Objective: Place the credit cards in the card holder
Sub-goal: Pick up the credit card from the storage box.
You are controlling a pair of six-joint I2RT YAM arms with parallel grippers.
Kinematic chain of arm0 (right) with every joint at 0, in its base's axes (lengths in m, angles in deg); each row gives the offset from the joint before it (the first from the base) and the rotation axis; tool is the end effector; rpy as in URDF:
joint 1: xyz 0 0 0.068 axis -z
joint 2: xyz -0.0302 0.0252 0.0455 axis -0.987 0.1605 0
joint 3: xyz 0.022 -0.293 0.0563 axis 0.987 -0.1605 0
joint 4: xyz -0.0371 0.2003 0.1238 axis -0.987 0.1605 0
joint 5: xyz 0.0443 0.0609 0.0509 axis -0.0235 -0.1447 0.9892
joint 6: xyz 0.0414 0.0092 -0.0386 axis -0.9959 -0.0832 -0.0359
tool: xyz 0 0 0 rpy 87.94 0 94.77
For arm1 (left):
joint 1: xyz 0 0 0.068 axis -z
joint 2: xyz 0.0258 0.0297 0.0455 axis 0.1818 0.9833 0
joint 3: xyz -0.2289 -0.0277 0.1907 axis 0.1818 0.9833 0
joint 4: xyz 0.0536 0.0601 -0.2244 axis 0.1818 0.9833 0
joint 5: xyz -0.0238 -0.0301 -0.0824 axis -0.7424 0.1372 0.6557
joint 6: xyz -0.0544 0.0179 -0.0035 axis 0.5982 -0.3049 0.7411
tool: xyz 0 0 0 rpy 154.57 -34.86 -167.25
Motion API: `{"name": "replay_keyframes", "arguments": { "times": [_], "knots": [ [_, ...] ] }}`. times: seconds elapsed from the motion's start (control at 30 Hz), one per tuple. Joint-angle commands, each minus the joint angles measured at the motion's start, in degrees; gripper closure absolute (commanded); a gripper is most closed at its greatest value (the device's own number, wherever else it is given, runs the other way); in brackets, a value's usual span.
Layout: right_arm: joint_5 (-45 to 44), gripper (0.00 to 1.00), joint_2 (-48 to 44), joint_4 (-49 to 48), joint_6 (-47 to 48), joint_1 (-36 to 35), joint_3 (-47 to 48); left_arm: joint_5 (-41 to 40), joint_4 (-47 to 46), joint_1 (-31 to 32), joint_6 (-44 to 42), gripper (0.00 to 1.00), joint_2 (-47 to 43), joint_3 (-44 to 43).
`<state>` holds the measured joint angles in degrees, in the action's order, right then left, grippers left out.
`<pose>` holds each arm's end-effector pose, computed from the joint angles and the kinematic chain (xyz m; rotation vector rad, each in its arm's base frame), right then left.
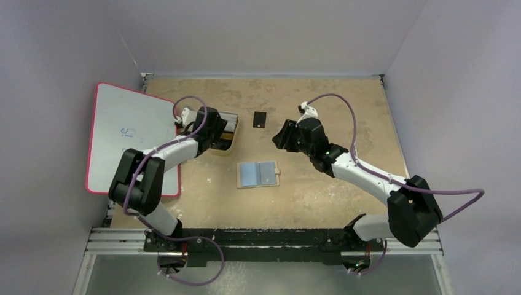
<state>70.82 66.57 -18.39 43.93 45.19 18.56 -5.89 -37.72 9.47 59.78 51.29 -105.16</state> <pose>0.2340 0.1629 0.2970 0.1014 2.0145 0.7551 0.3088 -0.0996 0.2343 -1.2680 1.9114 -0.6017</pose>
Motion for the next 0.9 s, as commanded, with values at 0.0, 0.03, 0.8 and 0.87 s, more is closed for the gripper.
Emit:
{"name": "replay_keyframes", "arguments": {
  "times": [0.0, 0.03, 0.8, 0.87],
  "knots": [
    [-0.8, 0.48, -2.9, -1.0, 0.8, 0.1, -0.7, 0.1, -4.5, -0.3, 1.1, 0.49, 2.0, -0.7],
    [-0.9, 0.48, -3.3, -1.0, 0.8, 0.1, -0.9, 0.4, -4.6, -0.3, 1.2, 0.49, 2.4, -1.0],
    [-0.7, 0.48, -5.9, -0.6, 0.3, 0.1, -1.8, -0.4, -7.8, -0.3, 1.4, 0.66, 1.7, -2.8],
    [-0.5, 0.48, -5.8, -0.9, 0.2, 0.2, -2.0, -0.7, -7.6, -0.3, 1.2, 0.67, 0.9, -2.7]
  ]
}}
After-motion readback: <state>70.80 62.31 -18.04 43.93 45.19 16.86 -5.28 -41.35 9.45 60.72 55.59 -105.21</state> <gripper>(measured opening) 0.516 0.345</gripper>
